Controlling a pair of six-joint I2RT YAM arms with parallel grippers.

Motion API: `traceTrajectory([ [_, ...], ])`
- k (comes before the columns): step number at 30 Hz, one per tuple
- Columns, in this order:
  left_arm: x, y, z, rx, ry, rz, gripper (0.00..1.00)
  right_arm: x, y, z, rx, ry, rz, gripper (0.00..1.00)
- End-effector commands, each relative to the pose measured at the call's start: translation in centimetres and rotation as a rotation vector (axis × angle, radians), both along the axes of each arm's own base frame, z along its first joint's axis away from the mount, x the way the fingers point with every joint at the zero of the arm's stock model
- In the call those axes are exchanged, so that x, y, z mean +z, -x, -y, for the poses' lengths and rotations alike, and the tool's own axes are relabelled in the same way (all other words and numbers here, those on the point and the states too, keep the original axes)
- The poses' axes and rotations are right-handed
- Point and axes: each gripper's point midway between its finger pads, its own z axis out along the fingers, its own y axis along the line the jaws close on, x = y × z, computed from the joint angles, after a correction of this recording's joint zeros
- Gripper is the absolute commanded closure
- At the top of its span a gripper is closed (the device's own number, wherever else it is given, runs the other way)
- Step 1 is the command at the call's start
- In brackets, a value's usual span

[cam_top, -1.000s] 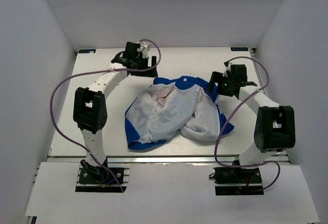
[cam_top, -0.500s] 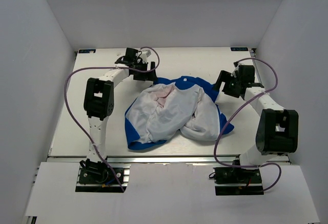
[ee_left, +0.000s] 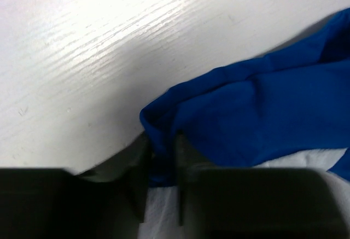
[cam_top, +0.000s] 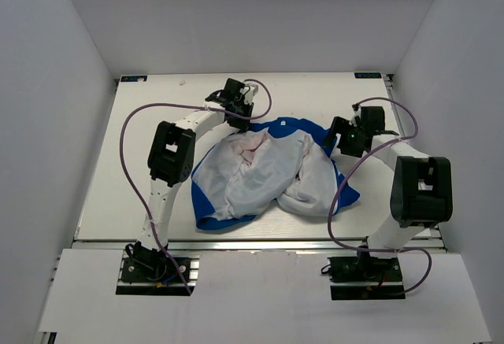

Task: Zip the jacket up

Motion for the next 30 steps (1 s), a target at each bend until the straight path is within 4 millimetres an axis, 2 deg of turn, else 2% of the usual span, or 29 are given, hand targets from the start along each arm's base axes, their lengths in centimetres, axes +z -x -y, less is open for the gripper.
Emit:
traceTrajectory([
  [1, -1.9, 0.7, -1.9, 0.039, -0.047, -0.062, 0.74, -0.6, -0.6, -1.4, 0.068, -0.003, 0.028, 0.11],
  [2, -1.6, 0.6, -1.8, 0.039, -0.037, -0.054, 0.82, -1.3, -0.9, -1.3, 0.059, 0.019, 0.026, 0.11],
  [3, -1.4, 0.6, -1.7, 0.037, -0.03, -0.049, 0.96, -1.5, -1.3, -1.4, 0.059, 0.023, 0.036, 0.12],
  [4, -0.5, 0.3, -1.4, 0.038, -0.01, -0.029, 1.0, -1.4, -2.2, -1.5, 0.054, 0.022, 0.069, 0.14],
  [5, 0.0, 0.1, -1.3, 0.042, -0.002, -0.015, 1.0, -2.2, -2.4, -1.6, 0.047, 0.012, 0.052, 0.15],
  [6, 0.6, 0.0, -1.2, 0.042, 0.006, -0.003, 1.0, -1.5, -3.8, -1.8, 0.043, 0.005, 0.09, 0.18],
  [9, 3.6, -0.8, -0.7, 0.042, 0.045, 0.069, 1.0, -1.7, -5.7, -2.6, 0.072, -0.022, 0.121, 0.32],
  [10, 4.7, -1.2, -0.5, 0.038, 0.059, 0.097, 1.0, -0.6, -6.9, -3.0, 0.09, -0.037, 0.155, 0.44],
  [11, 6.6, -1.5, -0.5, 0.041, 0.073, 0.136, 1.0, -0.3, -7.1, -3.8, 0.122, -0.069, 0.165, 0.6],
  [12, 7.6, -1.7, -0.5, 0.039, 0.081, 0.16, 1.0, 0.4, -7.5, -4.4, 0.143, -0.083, 0.188, 1.0],
  [14, 10.4, -2.3, -0.7, 0.053, 0.088, 0.225, 1.0, 3.6, -8.7, -4.9, 0.164, -0.083, 0.249, 1.0],
  [15, 12.8, -2.5, -1.0, 0.071, 0.094, 0.273, 1.0, 4.8, -9.0, -4.9, 0.168, -0.07, 0.269, 1.0],
  [16, 14.4, -2.6, -1.3, 0.095, 0.091, 0.297, 1.0, 8.0, -9.6, -4.7, 0.167, -0.042, 0.327, 1.0],
  [17, 16.9, -3.4, -2.2, 0.152, 0.07, 0.361, 1.0, 9.8, -9.6, -4.5, 0.158, -0.026, 0.354, 1.0],
  [18, 20.3, -3.3, -3.0, 0.186, 0.076, 0.422, 1.0, 11.7, -9.6, -4.3, 0.152, -0.009, 0.386, 1.0],
  [19, 22.4, -3.2, -3.5, 0.222, 0.078, 0.463, 1.0, 15.5, -9.1, -3.6, 0.123, 0.035, 0.463, 1.0],
  [20, 24.9, -3.0, -4.2, 0.257, 0.082, 0.513, 1.0, 18.5, -8.9, -3.1, 0.101, 0.064, 0.526, 1.0],
  [21, 29.4, -1.9, -5.5, 0.303, 0.098, 0.601, 1.0, 20.7, -8.4, -3.2, 0.091, 0.086, 0.576, 1.0],
  [22, 32.2, -1.2, -5.8, 0.325, 0.121, 0.664, 1.0, 25.0, -6.9, -2.3, 0.054, 0.14, 0.673, 1.0],
  [23, 34.6, -0.3, -6.4, 0.344, 0.142, 0.716, 1.0, 27.5, -6.0, -2.0, 0.036, 0.162, 0.73, 1.0],
  [24, 35.6, 0.7, -7.0, 0.357, 0.145, 0.744, 1.0, 29.4, -4.9, -2.4, 0.042, 0.174, 0.779, 1.0],
  [25, 40.6, 3.2, -7.7, 0.363, 0.219, 0.839, 1.0, 32.9, -2.8, -2.0, 0.028, 0.184, 0.862, 1.0],
  [27, 43.8, 5.9, -7.9, 0.341, 0.288, 0.907, 1.0, 36.2, -0.3, -1.9, 0.028, 0.181, 0.934, 1.0],
  [28, 47.4, 9.0, -8.7, 0.332, 0.352, 0.974, 1.0, 38.9, 2.0, -1.5, 0.016, 0.175, 1.004, 1.0],
  [30, 49.5, 11.7, -9.3, 0.312, 0.417, 1.015, 1.0, 41.9, 4.5, -1.2, 0.001, 0.159, 1.075, 1.0],
])
